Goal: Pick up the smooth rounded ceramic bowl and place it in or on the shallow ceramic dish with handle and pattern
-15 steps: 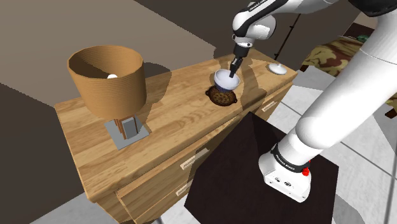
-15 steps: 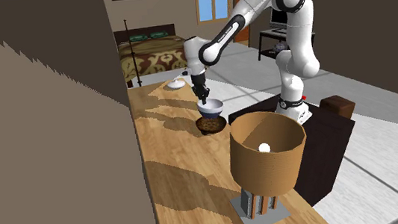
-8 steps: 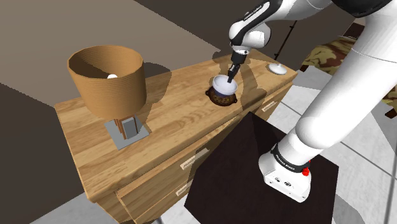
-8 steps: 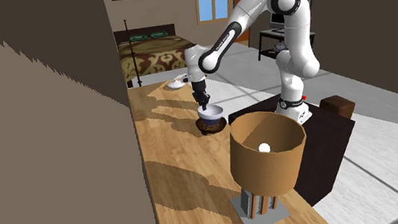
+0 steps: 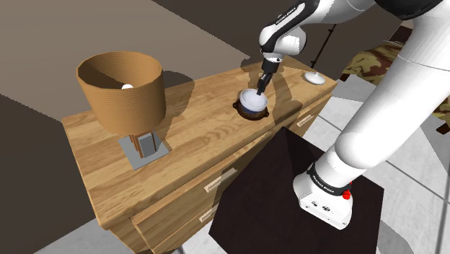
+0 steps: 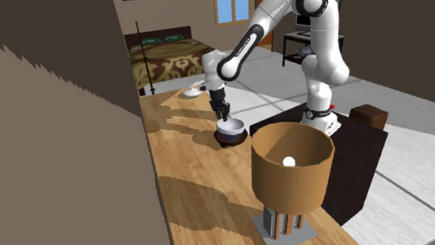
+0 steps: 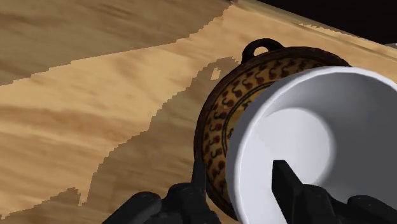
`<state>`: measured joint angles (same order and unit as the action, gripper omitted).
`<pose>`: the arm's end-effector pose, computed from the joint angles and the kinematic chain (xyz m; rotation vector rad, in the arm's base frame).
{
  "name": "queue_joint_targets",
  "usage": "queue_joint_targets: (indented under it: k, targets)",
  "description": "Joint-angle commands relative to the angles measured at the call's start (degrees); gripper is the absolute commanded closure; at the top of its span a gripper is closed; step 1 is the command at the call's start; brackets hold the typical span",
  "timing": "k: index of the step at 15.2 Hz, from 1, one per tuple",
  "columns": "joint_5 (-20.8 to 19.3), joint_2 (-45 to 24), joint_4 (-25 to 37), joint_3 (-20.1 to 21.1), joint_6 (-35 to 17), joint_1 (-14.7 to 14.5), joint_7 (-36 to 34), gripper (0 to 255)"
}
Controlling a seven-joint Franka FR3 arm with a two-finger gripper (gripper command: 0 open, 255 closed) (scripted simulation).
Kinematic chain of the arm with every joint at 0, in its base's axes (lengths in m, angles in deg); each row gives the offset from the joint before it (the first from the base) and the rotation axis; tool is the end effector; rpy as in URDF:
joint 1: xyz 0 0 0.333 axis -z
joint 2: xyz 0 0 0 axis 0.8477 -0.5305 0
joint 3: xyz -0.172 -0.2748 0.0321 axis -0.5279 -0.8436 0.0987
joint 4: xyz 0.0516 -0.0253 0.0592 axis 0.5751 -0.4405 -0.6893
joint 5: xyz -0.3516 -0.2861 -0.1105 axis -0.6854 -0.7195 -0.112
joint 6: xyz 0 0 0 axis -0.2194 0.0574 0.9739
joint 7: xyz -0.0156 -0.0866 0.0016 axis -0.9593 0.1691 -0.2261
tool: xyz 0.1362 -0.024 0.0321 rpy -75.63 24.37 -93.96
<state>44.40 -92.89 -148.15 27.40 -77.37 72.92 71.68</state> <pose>0.4801 -0.2892 0.1964 -3.0085 -0.1868 0.0578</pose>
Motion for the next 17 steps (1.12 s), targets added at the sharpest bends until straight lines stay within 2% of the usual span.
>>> queue_joint_targets:
  k: [1,5,9,17]
  targets:
    - [0.0,0.0,0.0,0.0,0.0,0.0,0.0,0]
    - [0.0,0.0,0.0,0.0,0.0,0.0,0.0,0]
    - [-2.5,4.4,2.9,-0.7,7.0,0.0,-1.7,0]
    - [-2.5,4.4,2.9,-0.7,7.0,0.0,-1.7,0]
